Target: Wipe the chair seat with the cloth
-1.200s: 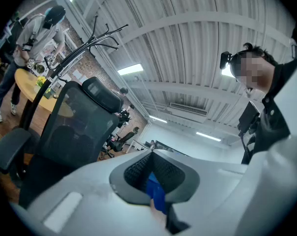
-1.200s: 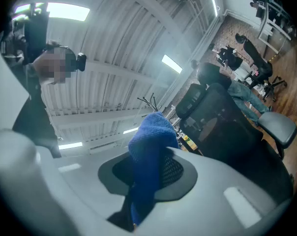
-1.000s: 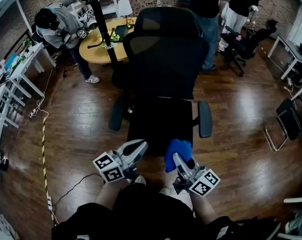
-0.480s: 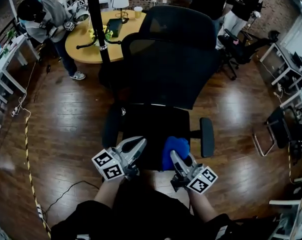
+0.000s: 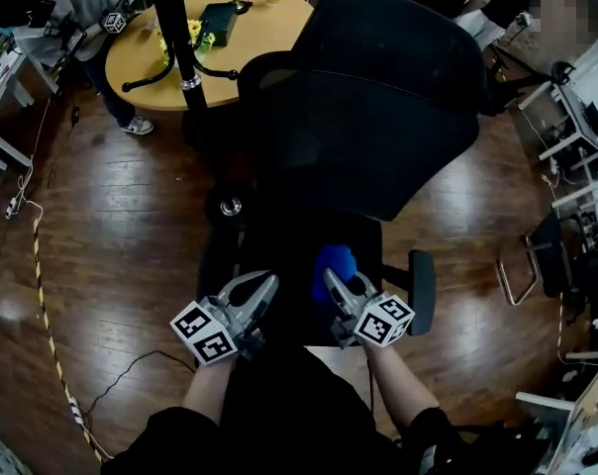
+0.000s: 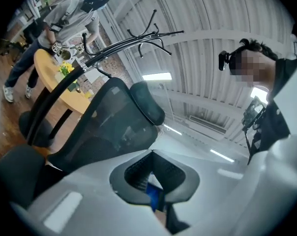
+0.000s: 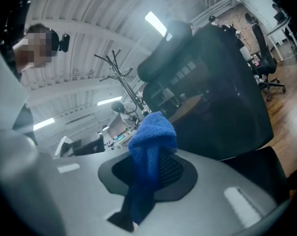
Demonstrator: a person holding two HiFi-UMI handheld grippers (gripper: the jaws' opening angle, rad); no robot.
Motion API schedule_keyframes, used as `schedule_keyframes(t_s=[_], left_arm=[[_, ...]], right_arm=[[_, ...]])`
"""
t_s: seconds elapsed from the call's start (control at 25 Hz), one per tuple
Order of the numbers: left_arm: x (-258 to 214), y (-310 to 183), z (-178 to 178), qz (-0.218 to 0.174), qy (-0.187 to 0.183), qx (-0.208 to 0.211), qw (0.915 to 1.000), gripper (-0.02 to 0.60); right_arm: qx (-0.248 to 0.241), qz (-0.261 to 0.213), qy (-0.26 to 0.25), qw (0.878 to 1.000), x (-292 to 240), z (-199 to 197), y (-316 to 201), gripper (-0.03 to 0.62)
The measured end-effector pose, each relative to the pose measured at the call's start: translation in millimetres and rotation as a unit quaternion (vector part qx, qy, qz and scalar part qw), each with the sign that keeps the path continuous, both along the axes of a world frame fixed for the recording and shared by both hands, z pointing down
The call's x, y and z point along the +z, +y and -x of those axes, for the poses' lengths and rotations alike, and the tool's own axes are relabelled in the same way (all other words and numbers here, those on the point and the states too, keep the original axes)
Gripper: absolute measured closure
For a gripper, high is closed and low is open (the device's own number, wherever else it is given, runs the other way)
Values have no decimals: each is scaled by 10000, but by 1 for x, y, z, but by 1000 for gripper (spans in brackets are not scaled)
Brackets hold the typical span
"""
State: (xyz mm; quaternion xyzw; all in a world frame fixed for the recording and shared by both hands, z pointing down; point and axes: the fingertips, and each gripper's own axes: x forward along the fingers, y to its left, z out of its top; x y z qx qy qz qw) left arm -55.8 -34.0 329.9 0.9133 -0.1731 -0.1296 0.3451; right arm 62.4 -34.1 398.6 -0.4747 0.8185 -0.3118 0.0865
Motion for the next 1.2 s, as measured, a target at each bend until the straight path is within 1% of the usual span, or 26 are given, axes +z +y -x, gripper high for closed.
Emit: schedule_keyframes(t_s=[0.08,0.16,0.28,0.36,0.44,0.56,0.6,0.68,0.72,0.84,0.92,1.0,1.08,1.2], left_arm=[[19,-5,5,234,-48,-245,9994,594],[41,-14,8,493,-3,-439,9978,594],[72,-31,8,874,320,-683,9933,594],[89,-35,9,1022,401,-831,9905,594],[104,-38,10,1054,301,-929,9896,594],[121,-43,19,1073,227,-1085,9880,594],[124,-44,22,1071,217,-1128,9876,594],[129,-43,29,1053,159,-1146,9877,594],[132,-41,32,1044,122,-1131,9880,594],[137,-41,38,1028,66,-1082,9888,594],[138,-43,35,1033,56,-1013,9895,594],[139,-45,25,1033,46,-885,9907,594],[140,-43,14,1029,22,-714,9921,594],[140,-43,-4,1026,8,-464,9936,594]], right_arm=[[-201,324,188,9991,46,0,-27,526],[-393,581,370,9969,96,4,-60,526],[-661,946,649,9912,169,21,-119,526],[-836,1169,807,9863,213,39,-157,526],[-953,1374,946,9814,251,57,-191,526],[-1155,1475,1083,9763,286,90,-228,526],[-1202,1562,1202,9730,298,98,-234,526],[-1145,1794,1440,9664,322,108,-239,526],[-1086,1839,1473,9658,328,111,-240,526],[-1103,1738,1499,9670,328,118,-245,526],[-1027,1771,1602,9656,329,109,-246,526],[-787,1947,1673,9633,337,85,-240,526],[-460,2193,1684,9599,348,51,-225,526],[128,2536,1660,9529,359,-13,-196,526]])
